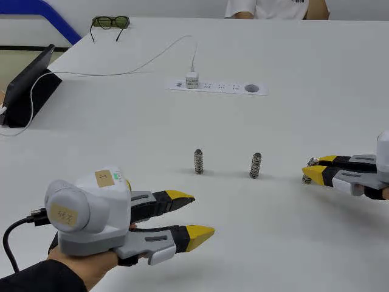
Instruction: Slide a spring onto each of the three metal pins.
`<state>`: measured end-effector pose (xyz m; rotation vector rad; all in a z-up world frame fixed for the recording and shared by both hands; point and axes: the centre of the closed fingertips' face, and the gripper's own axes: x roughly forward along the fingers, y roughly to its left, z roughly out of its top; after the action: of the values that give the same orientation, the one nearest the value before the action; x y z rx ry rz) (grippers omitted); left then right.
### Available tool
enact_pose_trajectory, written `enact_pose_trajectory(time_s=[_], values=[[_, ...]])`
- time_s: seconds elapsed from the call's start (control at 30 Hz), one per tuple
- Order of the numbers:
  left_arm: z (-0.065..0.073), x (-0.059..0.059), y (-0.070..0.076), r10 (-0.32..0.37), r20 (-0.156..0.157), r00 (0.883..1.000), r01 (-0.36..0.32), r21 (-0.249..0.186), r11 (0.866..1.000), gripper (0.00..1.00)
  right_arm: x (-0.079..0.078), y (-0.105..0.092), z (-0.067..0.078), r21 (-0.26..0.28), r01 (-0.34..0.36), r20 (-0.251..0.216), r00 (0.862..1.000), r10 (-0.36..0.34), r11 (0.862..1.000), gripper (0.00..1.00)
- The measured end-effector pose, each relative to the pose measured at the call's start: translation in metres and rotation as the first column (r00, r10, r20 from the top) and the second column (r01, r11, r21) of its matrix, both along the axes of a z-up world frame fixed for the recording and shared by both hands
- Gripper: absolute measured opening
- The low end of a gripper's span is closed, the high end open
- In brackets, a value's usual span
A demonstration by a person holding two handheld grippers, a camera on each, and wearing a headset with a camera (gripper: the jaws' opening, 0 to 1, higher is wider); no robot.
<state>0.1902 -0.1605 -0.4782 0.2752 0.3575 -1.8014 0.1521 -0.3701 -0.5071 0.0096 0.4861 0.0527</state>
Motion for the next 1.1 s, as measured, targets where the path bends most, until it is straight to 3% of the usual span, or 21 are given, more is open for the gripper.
enact_pose_trajectory(time_s=[0.5, 1.1], values=[[0.002, 0.003, 0.000, 0.005, 0.005, 1.000, -0.005, -0.005, 1.000, 0.41, -0.009, -0.001, -0.004, -0.004, 0.013, -0.029, 0.999, -0.013, 1.000, 0.16], [-0.002, 0.023, -0.002, 0.037, 0.013, 0.999, -0.037, -0.005, 0.999, 0.53, -0.038, 0.004, 0.011, -0.023, 0.016, -0.021, 1.000, -0.016, 1.000, 0.23]])
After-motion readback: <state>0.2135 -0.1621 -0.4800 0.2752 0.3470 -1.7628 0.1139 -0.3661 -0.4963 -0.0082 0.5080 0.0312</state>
